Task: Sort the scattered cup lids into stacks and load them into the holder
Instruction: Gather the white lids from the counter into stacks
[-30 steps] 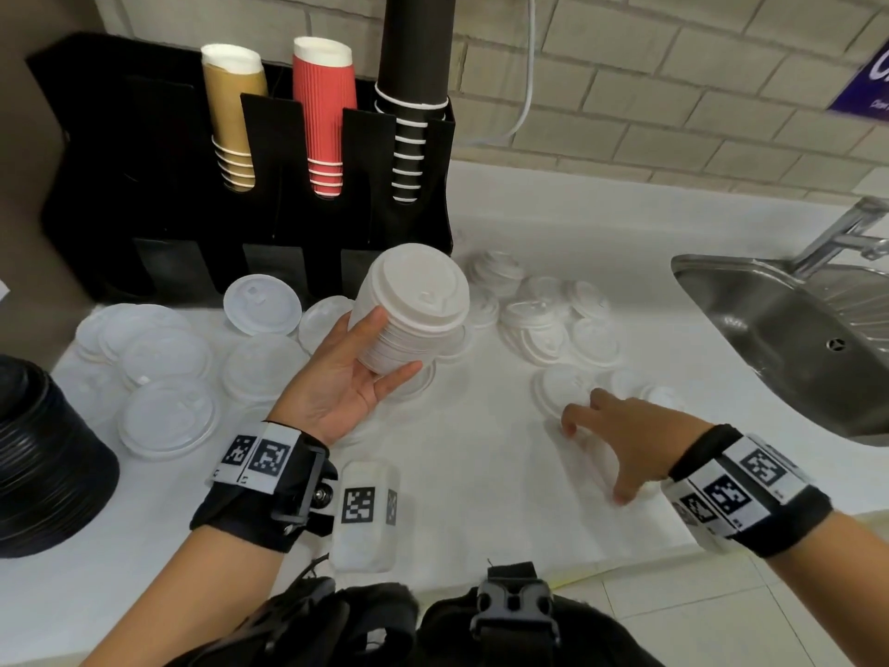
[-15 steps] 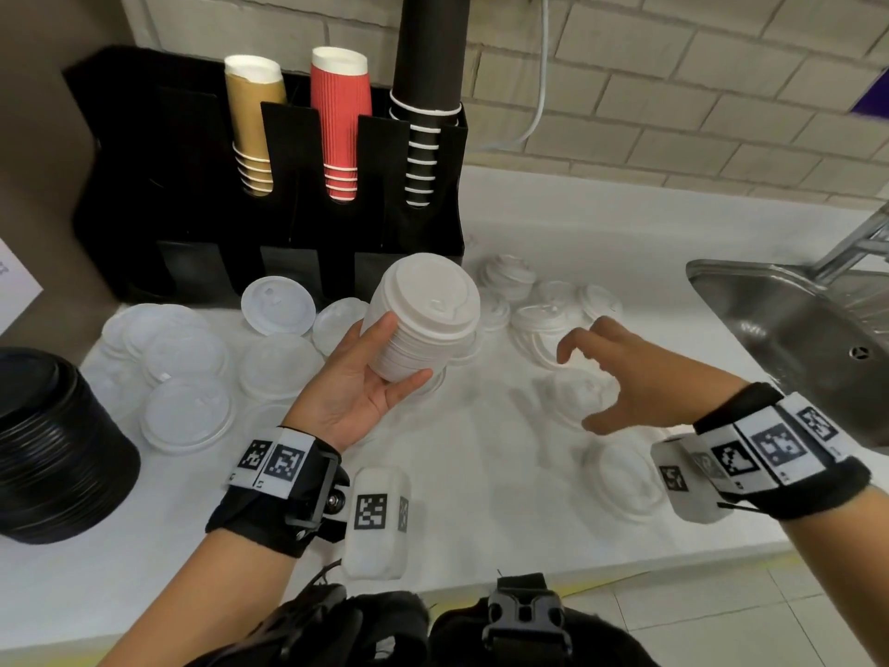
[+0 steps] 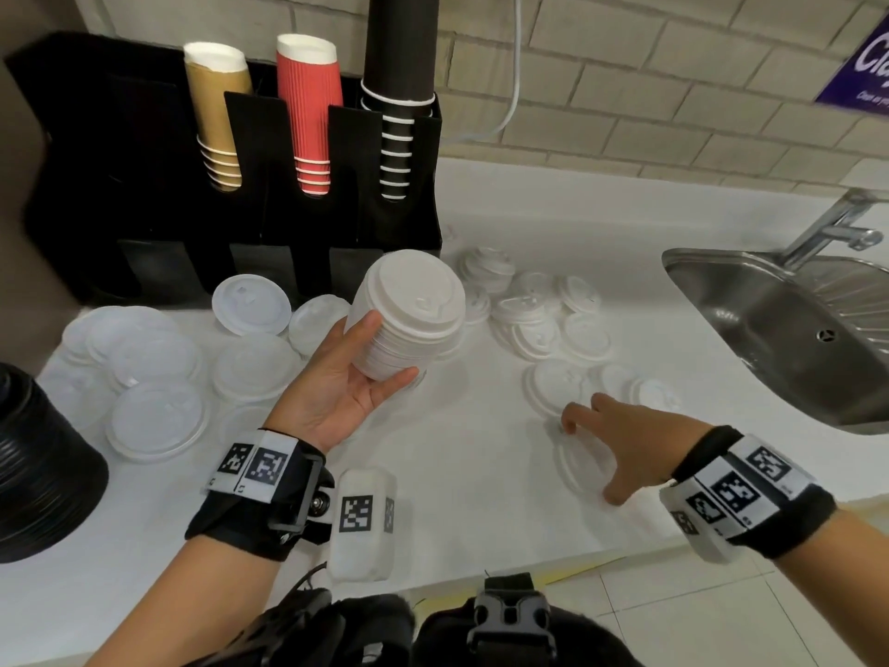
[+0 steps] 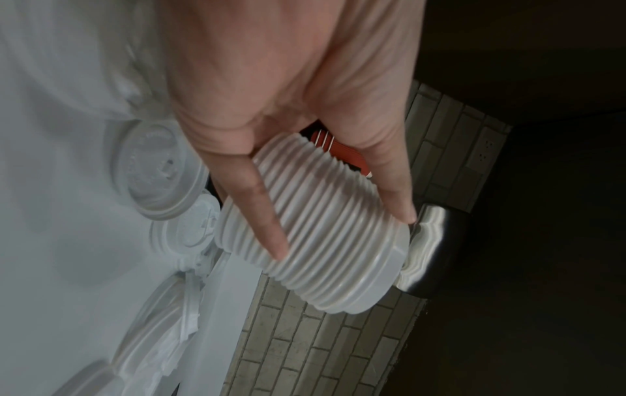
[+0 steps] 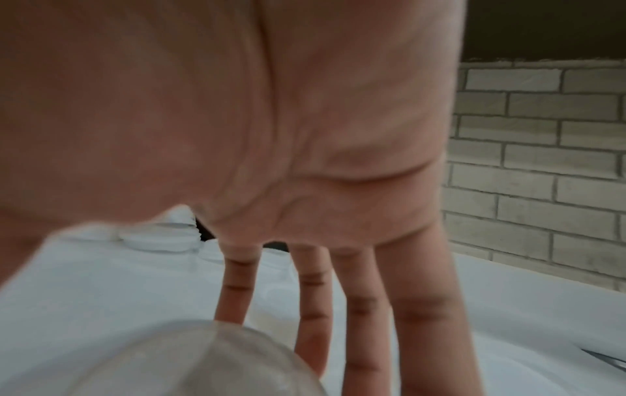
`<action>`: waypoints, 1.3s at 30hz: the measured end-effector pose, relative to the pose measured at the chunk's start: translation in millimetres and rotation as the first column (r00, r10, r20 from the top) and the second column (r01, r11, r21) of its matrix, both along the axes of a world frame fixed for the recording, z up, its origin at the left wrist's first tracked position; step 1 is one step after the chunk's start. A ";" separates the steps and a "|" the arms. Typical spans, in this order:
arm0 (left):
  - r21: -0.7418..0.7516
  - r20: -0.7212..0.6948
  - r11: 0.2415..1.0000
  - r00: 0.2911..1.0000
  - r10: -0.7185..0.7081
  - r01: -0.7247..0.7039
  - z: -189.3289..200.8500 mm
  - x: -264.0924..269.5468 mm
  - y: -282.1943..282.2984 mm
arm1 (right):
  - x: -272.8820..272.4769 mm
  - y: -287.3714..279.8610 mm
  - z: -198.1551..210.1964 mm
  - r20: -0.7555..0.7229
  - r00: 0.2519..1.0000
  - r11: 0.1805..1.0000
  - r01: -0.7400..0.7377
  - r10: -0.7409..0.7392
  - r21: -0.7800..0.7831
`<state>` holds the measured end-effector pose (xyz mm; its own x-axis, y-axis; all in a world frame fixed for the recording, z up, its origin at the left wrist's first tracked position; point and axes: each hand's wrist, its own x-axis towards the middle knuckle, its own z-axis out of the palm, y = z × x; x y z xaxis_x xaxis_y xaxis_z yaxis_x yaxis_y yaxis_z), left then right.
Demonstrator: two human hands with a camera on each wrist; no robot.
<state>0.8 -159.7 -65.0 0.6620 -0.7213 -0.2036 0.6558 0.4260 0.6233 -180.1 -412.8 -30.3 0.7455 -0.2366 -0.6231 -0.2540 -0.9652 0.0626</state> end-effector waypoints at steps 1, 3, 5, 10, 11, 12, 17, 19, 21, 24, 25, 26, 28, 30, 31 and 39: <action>0.002 0.001 1.000 1.000 -0.001 0.001 -0.1 -0.7 -1.2 | 3.8 1.6 4.5 0.018 1.000 1.000 0.001 -0.001 0.019; 0.010 0.001 1.000 1.000 -0.009 0.009 -0.4 -2.7 -3.6 | 13.3 3.8 21.9 0.110 0.994 0.993 0.016 -0.029 0.115; 0.012 0.006 1.000 1.000 -0.016 0.016 -1.2 -5.3 -5.4 | 25.0 7.0 45.7 0.328 0.941 0.957 -0.017 -0.082 0.290; 0.034 0.003 0.999 1.000 0.006 -0.006 -2.3 -9.7 -9.5 | 55.7 37.4 84.9 0.713 0.669 0.825 -0.269 -0.211 0.497; 0.040 0.010 0.999 1.000 0.011 -0.011 -1.6 -9.9 -9.8 | 61.2 44.4 86.9 0.734 0.651 0.821 -0.300 -0.196 0.486; 0.042 0.021 0.999 1.000 0.013 -0.014 -0.6 -10.1 -9.9 | 66.2 50.4 87.7 0.745 0.645 0.823 -0.321 -0.173 0.469; 0.106 0.097 0.994 0.995 0.010 -0.021 3.9 -11.8 -6.7 | 86.7 63.6 87.8 0.733 0.678 0.839 -0.368 -0.051 0.400; 0.128 0.124 0.992 0.992 -0.001 -0.015 4.6 -12.1 -4.8 | 93.7 64.6 89.7 0.723 0.691 0.836 -0.392 -0.009 0.385; 0.137 0.137 0.991 0.990 -0.011 -0.008 5.9 -12.2 -3.9 | 99.7 65.7 91.6 0.707 0.706 0.830 -0.409 0.025 0.379; 0.136 0.134 0.991 0.991 -0.007 -0.011 7.0 -11.8 -3.9 | 105.5 66.8 91.3 0.688 0.725 0.829 -0.405 0.034 0.386; 0.133 0.126 0.991 0.992 0.002 -0.018 7.0 -11.5 -4.1 | 106.7 66.8 90.5 0.691 0.722 0.829 -0.405 0.032 0.385; 0.127 0.116 0.992 0.993 0.010 -0.025 6.6 -11.0 -4.3 | 107.5 66.7 90.1 0.697 0.716 0.829 -0.409 0.034 0.380; 0.114 0.094 0.993 0.995 0.021 -0.032 5.6 -9.8 -4.9 | 108.6 67.4 90.4 0.710 0.703 0.835 -0.415 0.042 0.361; 0.104 0.082 0.994 0.996 0.026 -0.035 4.4 -8.4 -6.1 | 109.4 69.3 91.7 0.717 0.695 0.849 -0.407 0.048 0.338; 0.102 0.079 0.994 0.997 0.027 -0.035 3.8 -7.9 -6.8 | 109.7 70.5 92.5 0.717 0.695 0.855 -0.402 0.051 0.328; 0.073 0.055 0.997 0.998 0.014 -0.018 0.4 -4.5 -11.0 | 114.1 68.2 92.5 0.700 0.710 0.861 -0.397 0.070 0.317</action>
<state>-3.7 -170.7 -64.6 0.6846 -0.6954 -0.2186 0.6136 0.3879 0.6878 -66.1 -344.5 62.2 0.9856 0.1620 0.0485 0.1666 -0.8803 -0.4442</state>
